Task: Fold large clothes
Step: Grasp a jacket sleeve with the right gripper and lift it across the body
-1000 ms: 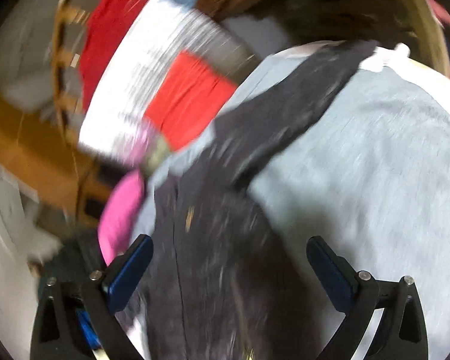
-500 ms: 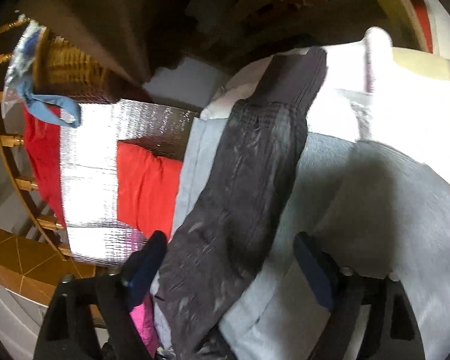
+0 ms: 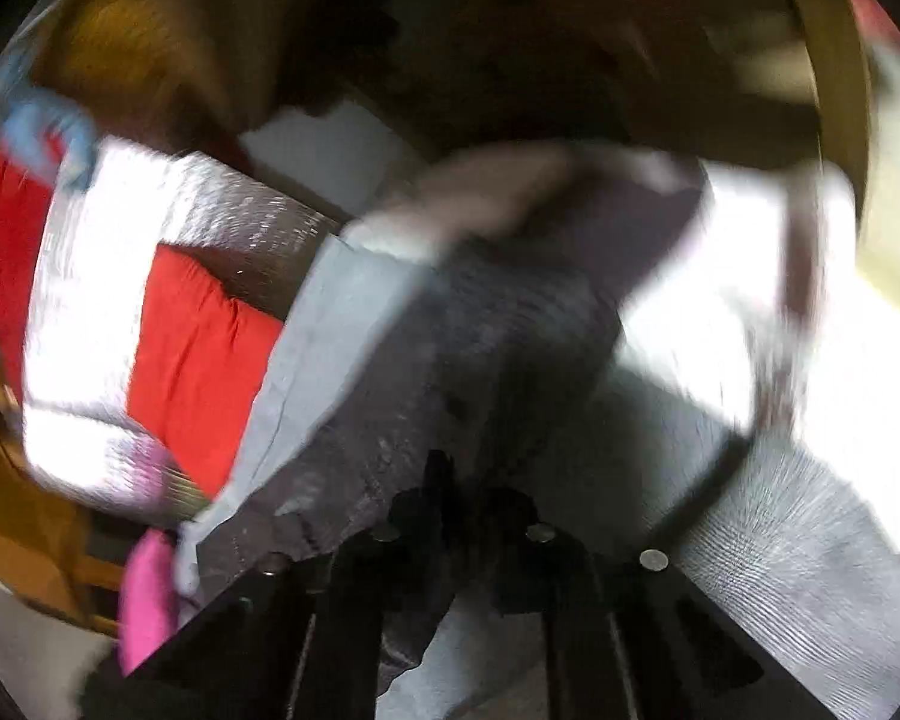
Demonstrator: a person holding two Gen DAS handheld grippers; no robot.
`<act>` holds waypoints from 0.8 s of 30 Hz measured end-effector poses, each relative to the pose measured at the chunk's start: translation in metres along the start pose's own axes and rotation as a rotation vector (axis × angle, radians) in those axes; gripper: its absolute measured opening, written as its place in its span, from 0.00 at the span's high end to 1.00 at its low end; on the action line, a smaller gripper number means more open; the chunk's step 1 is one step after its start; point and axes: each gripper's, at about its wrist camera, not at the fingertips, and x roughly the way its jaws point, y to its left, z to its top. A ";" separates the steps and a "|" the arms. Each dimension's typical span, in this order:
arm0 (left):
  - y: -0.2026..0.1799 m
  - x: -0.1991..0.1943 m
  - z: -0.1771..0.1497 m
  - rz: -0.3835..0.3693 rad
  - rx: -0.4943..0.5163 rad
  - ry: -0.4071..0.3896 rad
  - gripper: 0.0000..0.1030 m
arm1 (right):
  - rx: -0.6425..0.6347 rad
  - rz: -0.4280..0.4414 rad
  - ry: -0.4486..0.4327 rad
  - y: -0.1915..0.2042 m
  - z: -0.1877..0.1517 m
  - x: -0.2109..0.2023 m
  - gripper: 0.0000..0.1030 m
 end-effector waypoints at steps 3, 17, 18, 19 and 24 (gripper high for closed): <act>-0.001 0.000 0.001 -0.004 -0.003 0.000 0.00 | -0.183 -0.022 -0.087 0.070 0.001 -0.030 0.91; 0.019 -0.010 0.002 -0.032 -0.124 -0.032 0.00 | -1.155 0.297 -0.220 0.389 -0.278 -0.106 0.92; 0.021 -0.010 0.002 -0.041 -0.136 -0.034 0.00 | -1.185 0.312 -0.161 0.391 -0.307 -0.091 0.92; 0.023 -0.011 0.003 -0.052 -0.150 -0.035 0.00 | -1.205 0.318 -0.101 0.388 -0.327 -0.078 0.91; 0.023 -0.013 0.003 -0.052 -0.153 -0.045 0.00 | -1.252 0.194 0.333 0.342 -0.420 0.032 0.28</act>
